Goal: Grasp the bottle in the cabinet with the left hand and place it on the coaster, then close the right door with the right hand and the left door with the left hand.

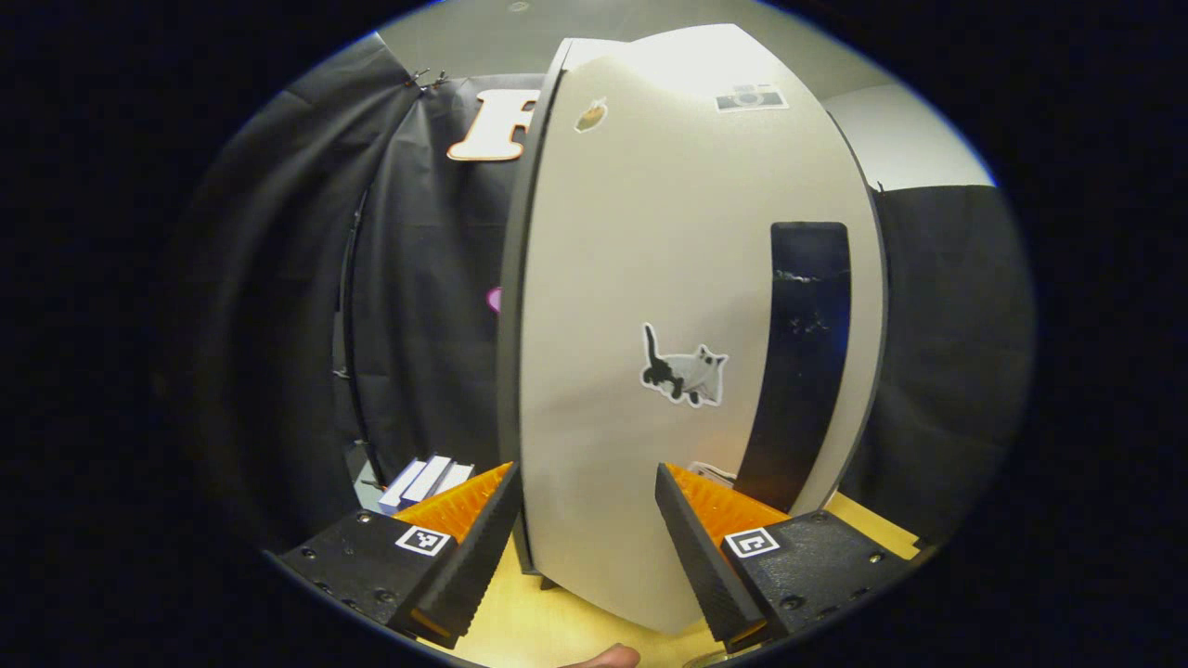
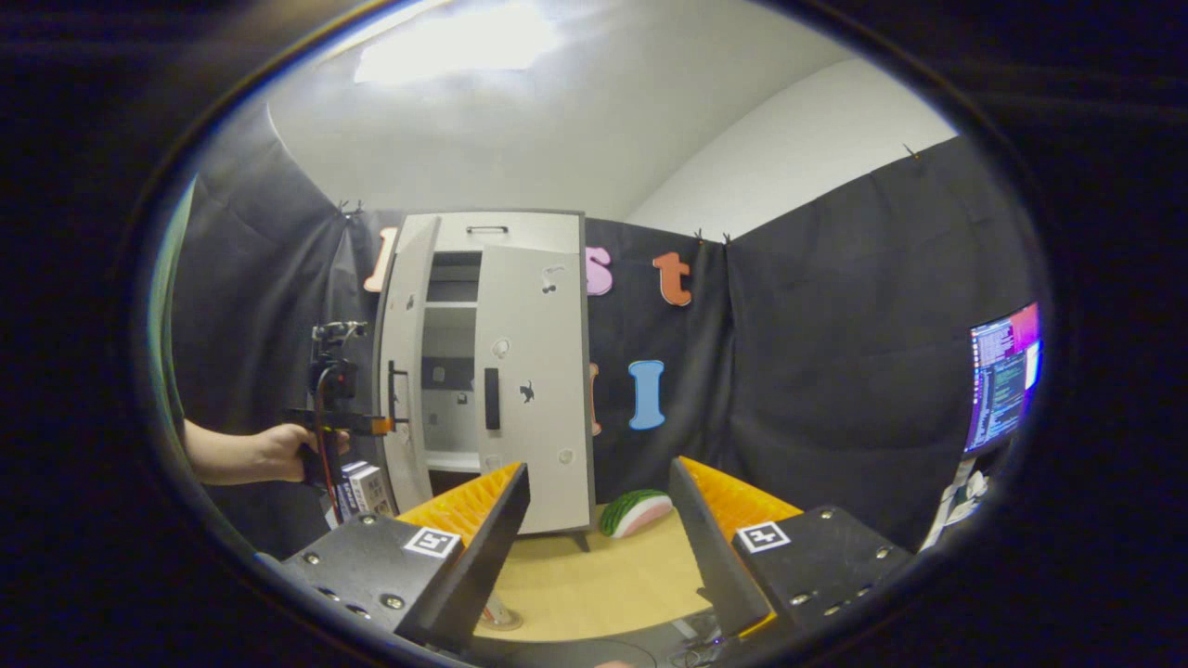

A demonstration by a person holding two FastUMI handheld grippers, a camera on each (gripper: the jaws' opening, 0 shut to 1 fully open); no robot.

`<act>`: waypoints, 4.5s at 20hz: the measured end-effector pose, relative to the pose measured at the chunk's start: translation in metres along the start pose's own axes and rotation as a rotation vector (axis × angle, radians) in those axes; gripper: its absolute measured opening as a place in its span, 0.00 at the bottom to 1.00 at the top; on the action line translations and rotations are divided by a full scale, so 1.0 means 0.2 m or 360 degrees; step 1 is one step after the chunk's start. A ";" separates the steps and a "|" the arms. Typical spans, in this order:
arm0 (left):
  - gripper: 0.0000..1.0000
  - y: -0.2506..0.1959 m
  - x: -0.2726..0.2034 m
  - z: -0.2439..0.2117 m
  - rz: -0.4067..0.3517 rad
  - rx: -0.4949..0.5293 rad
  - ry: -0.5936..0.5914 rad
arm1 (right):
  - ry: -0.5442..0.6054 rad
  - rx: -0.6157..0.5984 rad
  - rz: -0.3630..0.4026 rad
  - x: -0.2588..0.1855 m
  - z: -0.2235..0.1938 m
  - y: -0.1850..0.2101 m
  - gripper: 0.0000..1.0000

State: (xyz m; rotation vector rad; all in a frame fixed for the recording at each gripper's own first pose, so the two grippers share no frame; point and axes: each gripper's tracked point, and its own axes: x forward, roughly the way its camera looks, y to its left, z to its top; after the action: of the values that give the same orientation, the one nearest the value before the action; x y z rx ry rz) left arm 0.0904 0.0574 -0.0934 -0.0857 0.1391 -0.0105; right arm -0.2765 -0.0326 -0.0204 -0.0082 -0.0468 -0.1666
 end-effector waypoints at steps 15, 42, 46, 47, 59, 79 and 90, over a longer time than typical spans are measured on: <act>0.95 -0.30 -0.25 0.24 -0.0250 0.0104 -0.0132 | 0.0065 -0.0037 -0.0025 -0.01 0.00 -0.02 0.96; 0.95 -0.57 -0.85 0.23 -0.0464 0.0090 -0.0070 | 0.0138 -0.0037 0.0018 0.13 0.06 0.12 0.93; 0.95 -0.55 -0.86 0.25 -0.0467 0.0102 -0.0074 | 0.0132 0.0011 0.0031 0.16 0.08 0.17 0.96; 0.95 -0.53 -0.87 0.26 -0.0452 0.0123 -0.0079 | 0.0133 0.0012 0.0039 0.16 0.08 0.17 0.96; 0.95 -0.46 -1.05 0.28 -0.0395 0.0133 -0.0131 | 0.0116 0.0006 0.0055 0.01 0.10 0.15 0.96; 0.95 -0.52 -0.99 0.53 -0.0291 0.0085 -0.0250 | 0.0016 0.0026 0.0124 0.31 0.25 0.08 0.96; 0.96 -0.68 -0.83 0.45 -0.0358 0.0058 -0.0218 | 0.0040 -0.0103 0.0138 0.45 0.23 0.08 0.96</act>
State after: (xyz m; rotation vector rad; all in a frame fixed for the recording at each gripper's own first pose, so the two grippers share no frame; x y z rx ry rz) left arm -0.0612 -0.0675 0.0295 -0.0652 -0.0080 -0.2311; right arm -0.1872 -0.0313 0.0301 -0.0728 -0.0158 -0.0813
